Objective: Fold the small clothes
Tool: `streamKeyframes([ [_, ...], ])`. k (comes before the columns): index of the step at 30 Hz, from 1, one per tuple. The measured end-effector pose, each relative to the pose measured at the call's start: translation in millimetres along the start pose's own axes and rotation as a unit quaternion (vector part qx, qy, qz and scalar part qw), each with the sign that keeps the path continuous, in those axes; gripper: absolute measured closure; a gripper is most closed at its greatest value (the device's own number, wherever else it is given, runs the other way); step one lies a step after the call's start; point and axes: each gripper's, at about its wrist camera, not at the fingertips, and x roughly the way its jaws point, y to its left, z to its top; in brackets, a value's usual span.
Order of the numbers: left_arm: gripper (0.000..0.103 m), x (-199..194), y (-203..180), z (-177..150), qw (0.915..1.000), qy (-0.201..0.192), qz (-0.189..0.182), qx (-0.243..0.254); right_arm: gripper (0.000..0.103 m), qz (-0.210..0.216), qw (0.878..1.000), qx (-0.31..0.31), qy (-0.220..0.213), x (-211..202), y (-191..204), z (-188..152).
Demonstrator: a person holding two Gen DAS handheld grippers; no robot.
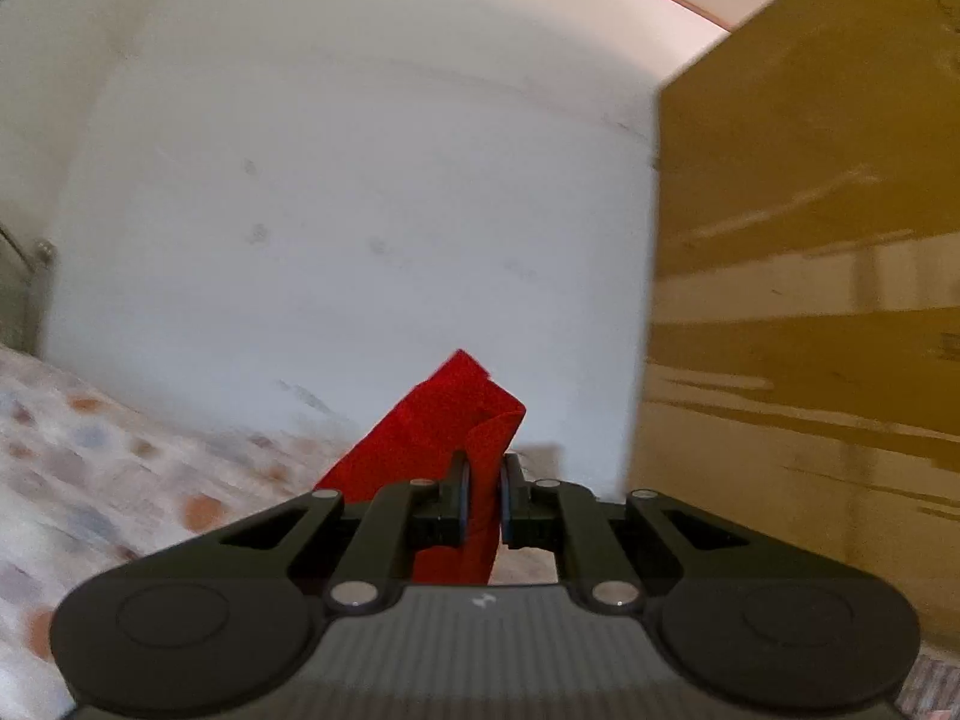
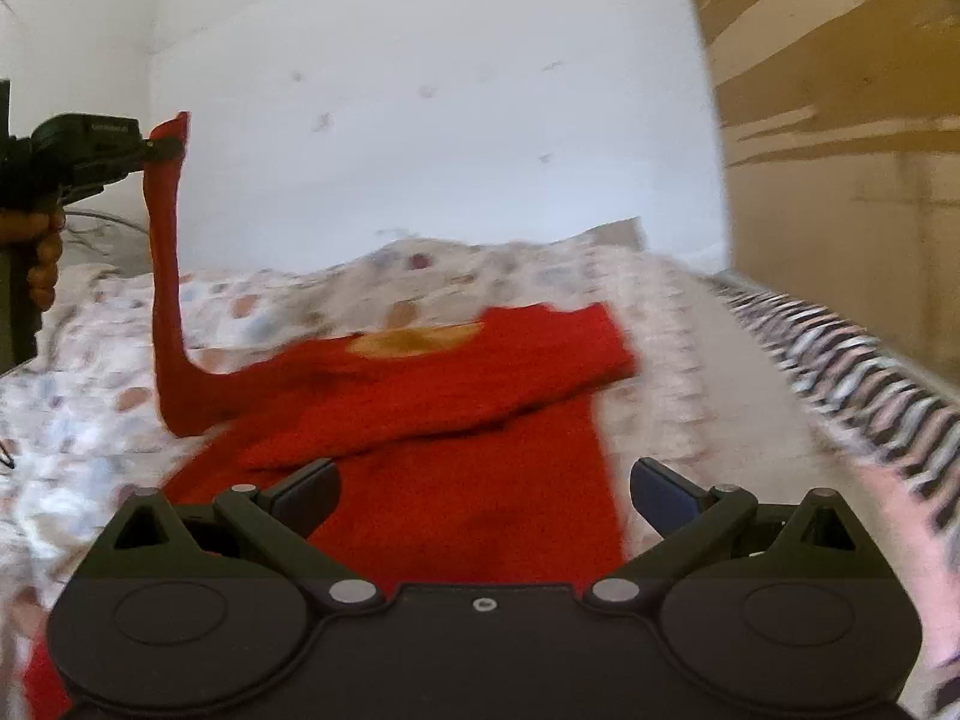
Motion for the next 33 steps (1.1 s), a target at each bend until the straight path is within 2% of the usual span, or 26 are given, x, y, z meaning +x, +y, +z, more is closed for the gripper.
streamKeyframes([
  [5, 0.094, 24.0, -50.6, -46.8, 0.9965, 0.051, -0.062, 0.021, 0.000, -0.056, 0.998, 0.013, 0.002, -13.4, -38.0, -7.3],
  [9, 0.094, 34.3, -61.6, -88.2, 0.9874, 0.119, -0.104, 0.015, 0.000, -0.085, 0.996, 0.023, 0.012, -20.4, -55.8, -19.4],
  [14, 0.093, 33.2, -64.3, -120.9, 0.9794, 0.166, -0.114, 0.018, 0.000, -0.100, 0.994, 0.033, 0.024, -22.8, -67.4, -30.1],
  [16, 0.088, 30.7, -64.7, -125.1, 0.9743, 0.189, -0.123, 0.012, 0.000, -0.104, 0.994, 0.030, 0.025, -24.3, -67.4, -31.3],
  [17, 0.080, 23.6, -73.1, -124.9, 0.9717, 0.198, -0.130, 0.006, 0.000, -0.106, 0.994, 0.027, 0.024, -25.5, -63.4, -30.9],
  [18, 0.067, 23.5, -70.6, -125.0, 0.9685, 0.207, -0.139, 0.001, 0.000, -0.106, 0.994, 0.023, 0.023, -24.7, -61.9, -30.4],
  [19, 0.058, 24.5, -66.9, -122.6, 0.9662, 0.212, -0.146, -0.003, 0.000, -0.106, 0.994, 0.019, 0.022, -23.4, -59.7, -29.4],
  [20, 0.037, 22.4, -68.3, -120.8, 0.9657, 0.214, -0.146, -0.006, 0.000, -0.105, 0.994, 0.017, 0.021, -23.5, -57.5, -29.7],
  [21, 0.024, 19.5, -66.9, -121.0, 0.9659, 0.215, -0.145, -0.009, 0.000, -0.104, 0.994, 0.014, 0.020, -24.1, -55.4, -29.3],
  [24, 0.013, 7.5, -58.7, -117.0, 0.9638, 0.218, -0.153, -0.020, 0.000, -0.097, 0.995, 0.007, 0.020, -21.6, -50.2, -25.2],
  [26, 0.008, -2.9, -50.3, -111.6, 0.9632, 0.227, -0.142, -0.026, 0.000, -0.094, 0.995, -0.004, 0.022, -19.3, -45.2, -22.8],
  [28, 0.003, -14.8, -35.4, -105.8, 0.9670, 0.227, -0.113, -0.026, 0.000, -0.089, 0.996, -0.012, 0.022, -15.7, -39.9, -20.6],
  [31, 0.001, -31.3, -3.6, -101.1, 0.9742, 0.222, -0.039, 0.004, 0.000, -0.070, 0.997, -0.022, 0.031, -6.9, -32.4, -15.5],
  [33, 0.001, -36.8, 16.9, -101.8, 0.9732, 0.226, 0.022, 0.033, 0.000, -0.052, 0.997, -0.032, 0.044, 4.5, -24.3, -10.1],
])
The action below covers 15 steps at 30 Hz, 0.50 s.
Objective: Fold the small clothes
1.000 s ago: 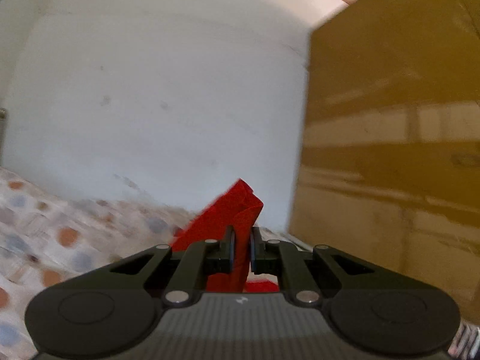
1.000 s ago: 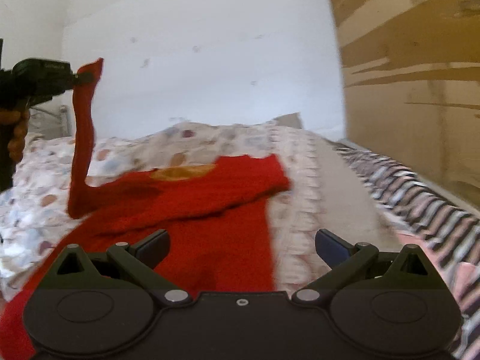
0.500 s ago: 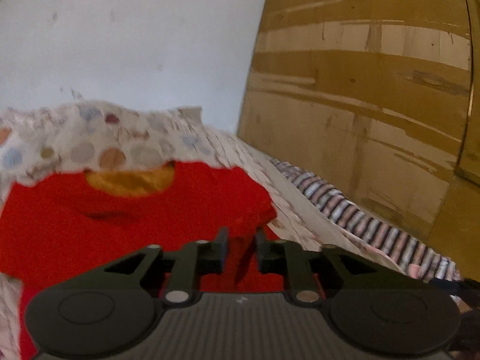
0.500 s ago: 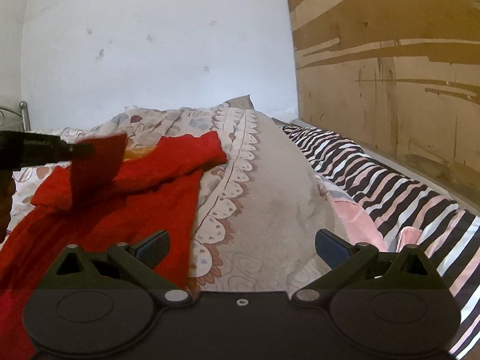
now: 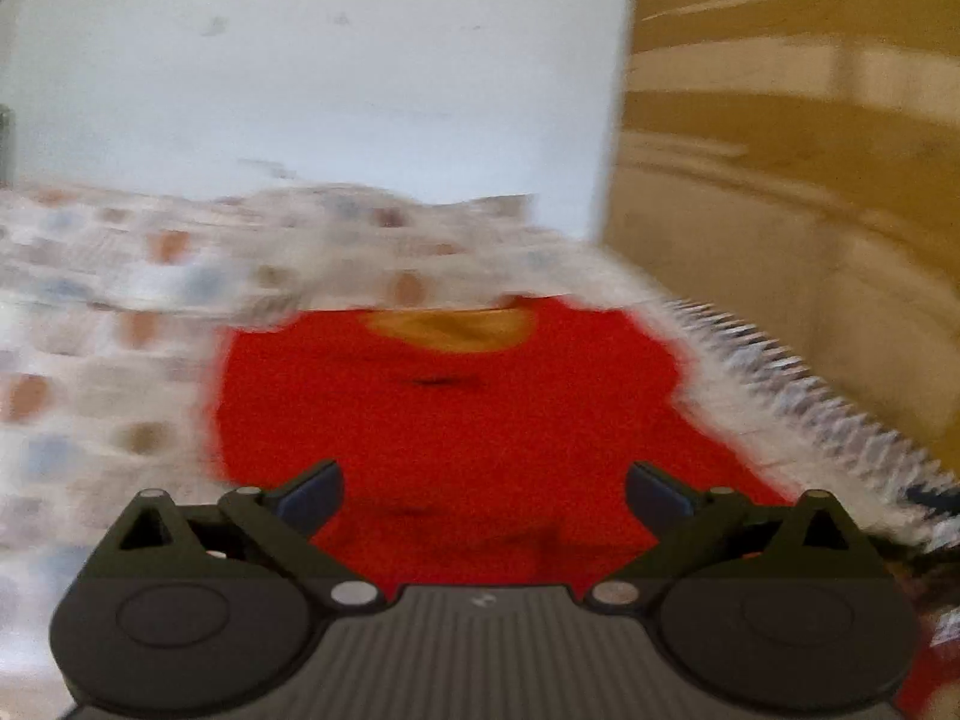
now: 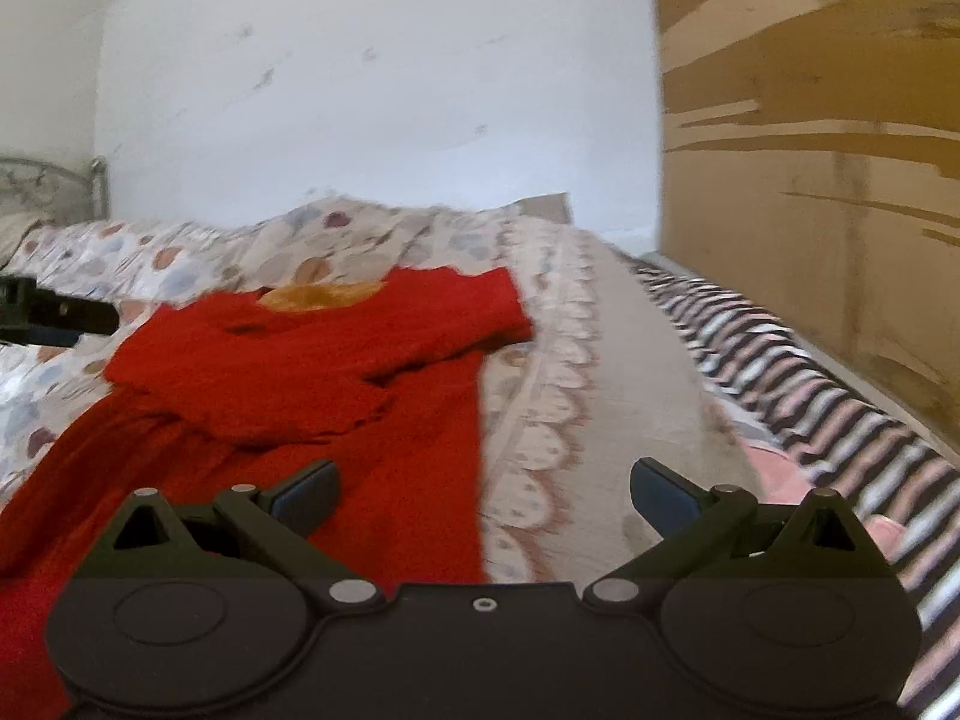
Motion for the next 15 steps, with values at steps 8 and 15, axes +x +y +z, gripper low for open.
streamKeyframes([
  [8, 0.001, 51.4, 63.5, -26.7, 0.9717, 0.033, 0.212, 0.098, 0.000, 0.075, 0.994, 0.025, 0.075, 61.0, 36.0, 41.4],
  [15, 0.001, 98.8, 73.6, -24.6, 0.9713, 0.022, 0.204, 0.121, 0.000, 0.100, 0.992, -0.002, 0.083, 116.4, 78.1, 59.7],
])
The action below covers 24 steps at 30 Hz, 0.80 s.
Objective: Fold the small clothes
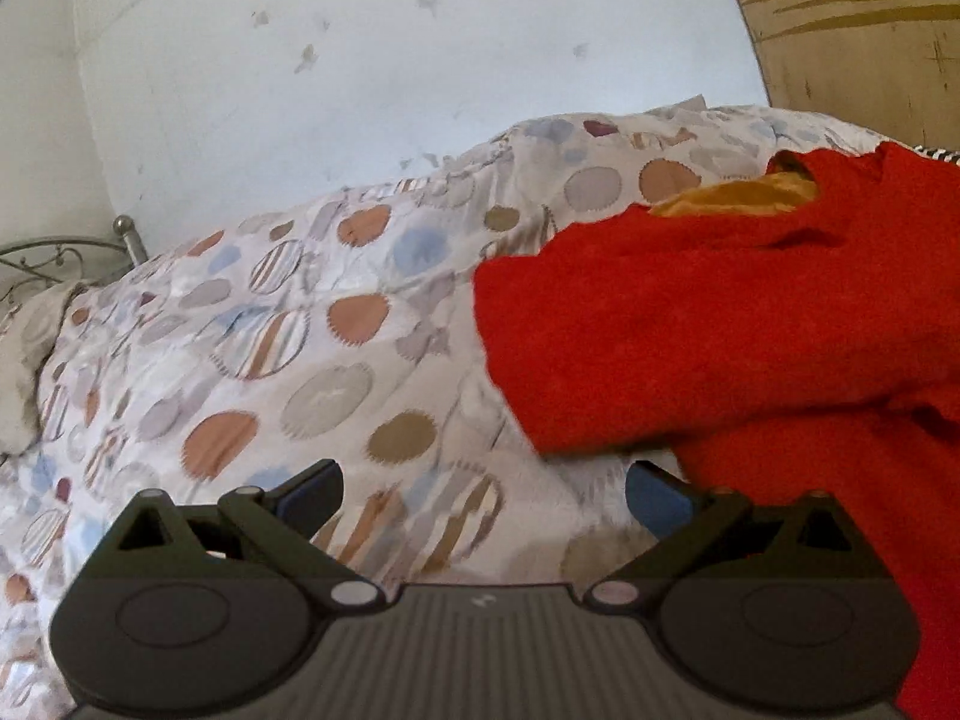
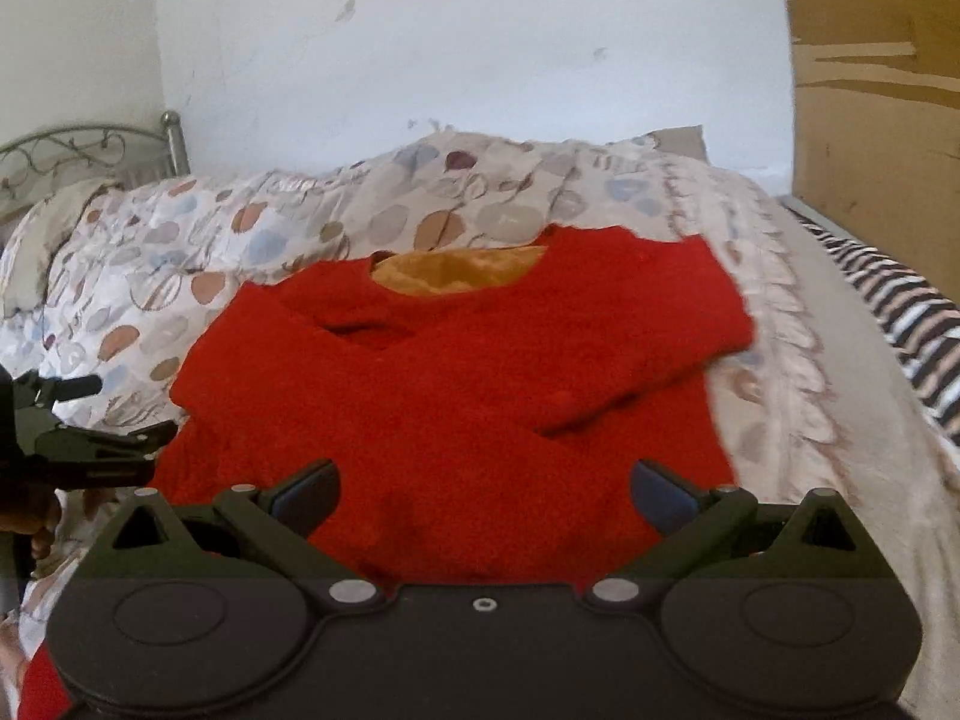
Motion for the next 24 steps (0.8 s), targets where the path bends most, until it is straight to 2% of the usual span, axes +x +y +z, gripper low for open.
streamKeyframes([
  [4, 0.001, 20.8, 0.4, 6.4, 0.9997, -0.010, 0.000, -0.021, 0.000, -0.008, 1.000, -0.004, 0.023, 29.8, 2.6, -5.1],
  [7, 0.000, 32.0, 11.0, 9.5, 0.9982, -0.020, 0.010, -0.056, 0.000, -0.007, 0.999, 0.002, 0.039, 42.0, -2.4, -17.4],
  [11, 0.000, 18.1, 23.0, 7.3, 0.9927, -0.069, 0.021, -0.096, 0.000, 0.005, 0.999, 0.015, 0.034, 39.8, -8.2, -19.4],
  [14, 0.000, 15.4, 25.5, 8.4, 0.9912, -0.083, 0.027, -0.100, 0.000, 0.002, 0.999, 0.011, 0.034, 39.8, -6.6, -20.7],
  [17, 0.000, 24.6, 26.3, 12.0, 0.9925, -0.047, 0.046, -0.103, 0.000, -0.002, 0.999, 0.004, 0.034, 40.6, -3.6, -21.0],
  [19, 0.000, 29.8, 28.5, 11.3, 0.9931, -0.024, 0.044, -0.106, 0.000, -0.001, 0.999, 0.004, 0.034, 40.3, -4.0, -21.1],
  [24, 0.001, 26.1, 24.6, 9.3, 0.9954, -0.004, 0.054, -0.079, 0.000, 0.000, 0.999, 0.005, 0.033, 40.5, -4.2, -21.5],
])
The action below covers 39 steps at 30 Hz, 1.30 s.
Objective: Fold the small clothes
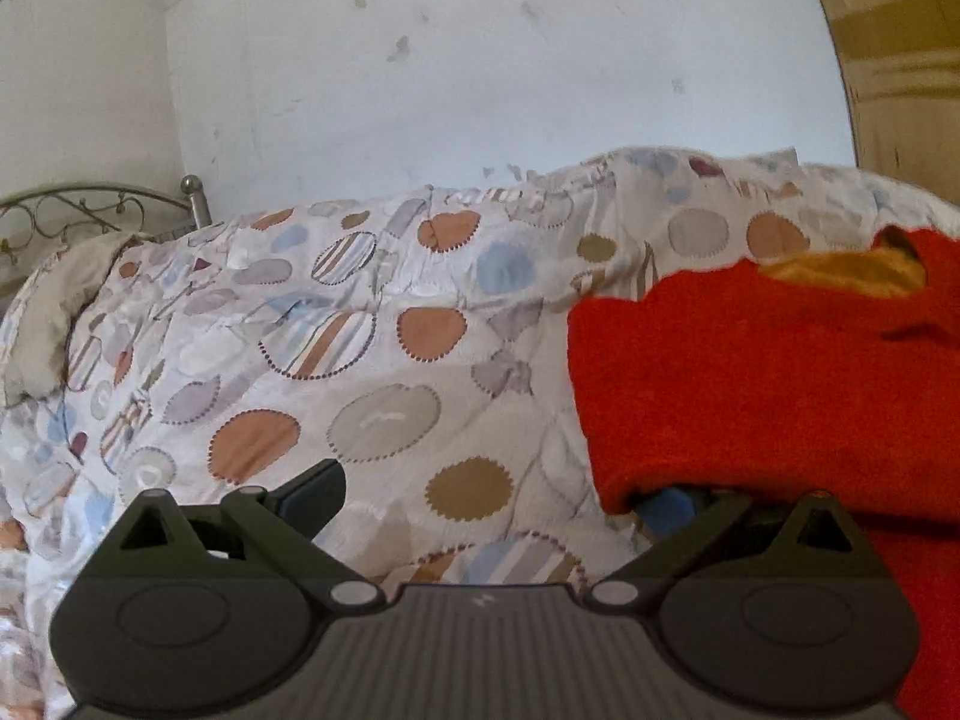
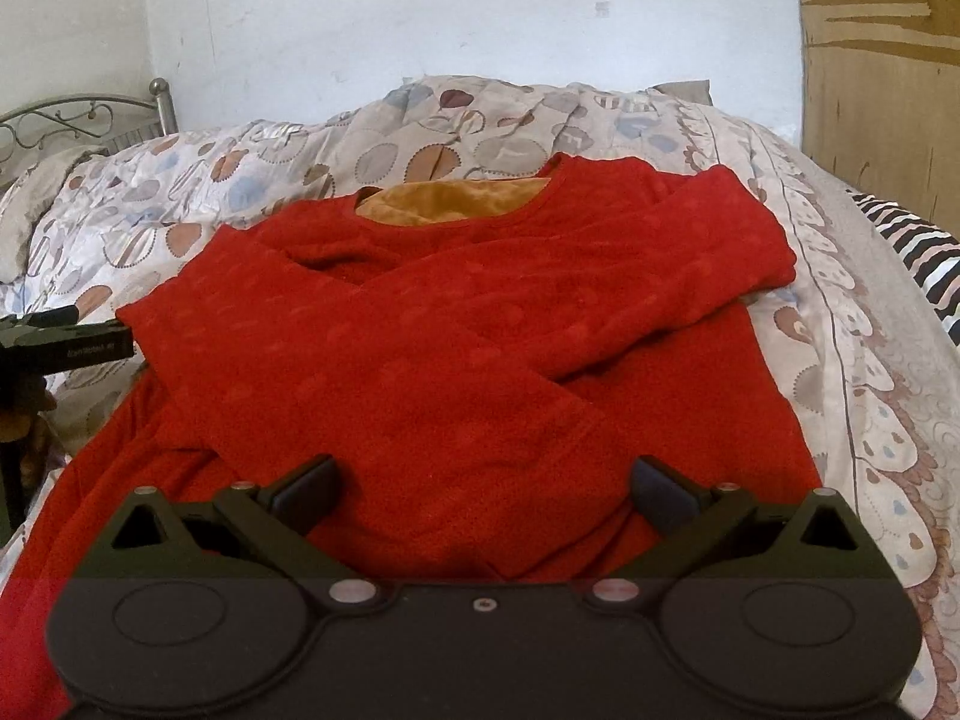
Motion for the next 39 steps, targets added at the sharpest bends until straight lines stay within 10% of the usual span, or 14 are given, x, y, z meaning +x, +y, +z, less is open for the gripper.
streamKeyframes([
  [10, 0.001, -49.1, 12.3, -12.6, 0.9976, 0.058, -0.038, 0.008, 0.000, 0.049, 0.997, 0.050, -0.036, -39.3, -19.3, 4.3],
  [22, 0.000, -166.7, 25.2, -49.2, 0.9769, 0.044, -0.205, -0.041, 0.001, -0.004, 0.998, 0.033, -0.048, -138.6, -60.6, -74.7],
  [31, 0.014, -172.3, 19.7, -72.9, 0.9596, 0.089, -0.257, -0.071, 0.050, -0.020, 0.993, 0.095, -0.070, -168.7, -63.8, -110.1],
  [39, 0.038, -180.1, 28.7, -92.0, 0.9365, 0.150, -0.304, -0.092, 0.051, 0.010, 0.994, 0.097, -0.050, -186.5, -59.8, -130.5],
])
